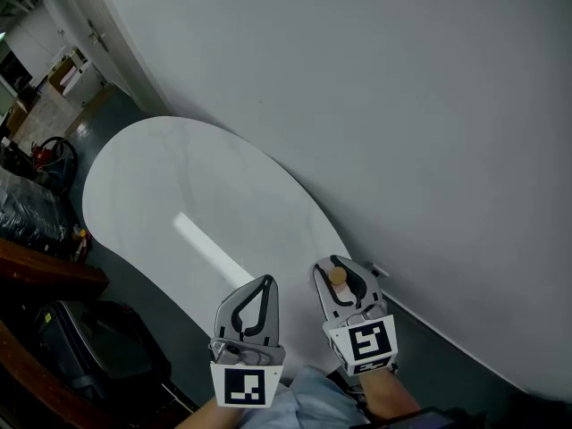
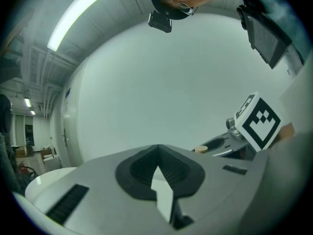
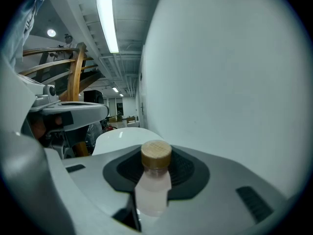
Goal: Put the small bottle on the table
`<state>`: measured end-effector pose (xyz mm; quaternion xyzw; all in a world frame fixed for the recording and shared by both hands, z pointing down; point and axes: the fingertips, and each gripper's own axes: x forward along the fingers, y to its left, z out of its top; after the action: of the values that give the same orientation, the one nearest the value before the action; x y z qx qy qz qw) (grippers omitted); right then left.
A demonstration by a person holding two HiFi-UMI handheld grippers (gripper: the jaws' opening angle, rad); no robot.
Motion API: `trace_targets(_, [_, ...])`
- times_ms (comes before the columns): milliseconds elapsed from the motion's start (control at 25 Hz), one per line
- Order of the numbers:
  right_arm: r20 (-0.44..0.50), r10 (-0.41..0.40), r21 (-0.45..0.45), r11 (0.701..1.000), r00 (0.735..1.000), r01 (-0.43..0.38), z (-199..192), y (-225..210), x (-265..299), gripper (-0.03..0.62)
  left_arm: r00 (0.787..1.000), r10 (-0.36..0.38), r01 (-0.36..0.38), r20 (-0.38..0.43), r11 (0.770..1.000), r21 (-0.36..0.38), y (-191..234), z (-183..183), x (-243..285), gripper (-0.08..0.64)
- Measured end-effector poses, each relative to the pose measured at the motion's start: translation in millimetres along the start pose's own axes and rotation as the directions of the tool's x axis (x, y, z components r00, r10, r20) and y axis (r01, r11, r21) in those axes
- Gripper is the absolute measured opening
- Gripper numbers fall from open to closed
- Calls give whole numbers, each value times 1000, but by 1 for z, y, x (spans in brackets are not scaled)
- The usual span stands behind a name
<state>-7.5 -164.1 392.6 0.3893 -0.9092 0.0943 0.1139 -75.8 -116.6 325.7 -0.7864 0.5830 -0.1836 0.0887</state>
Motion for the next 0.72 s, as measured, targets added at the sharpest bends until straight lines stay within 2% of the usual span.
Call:
trace_targets(160, [-28, -1, -11, 1000, 1000, 1, -9, 1, 5, 112, 999, -15, 13, -36, 999, -47, -2, -13, 0, 3])
trace_targets(520, [-113, -11, 7, 1000, 994, 12, -40, 1, 10, 112, 993, -69, 60, -98, 994, -93, -13, -32, 5, 3])
trace_targets(720, [-124, -7, 10, 1000, 992, 9, -50, 0, 14, 112, 990, -74, 58, -118, 990, -130, -15, -38, 11, 3])
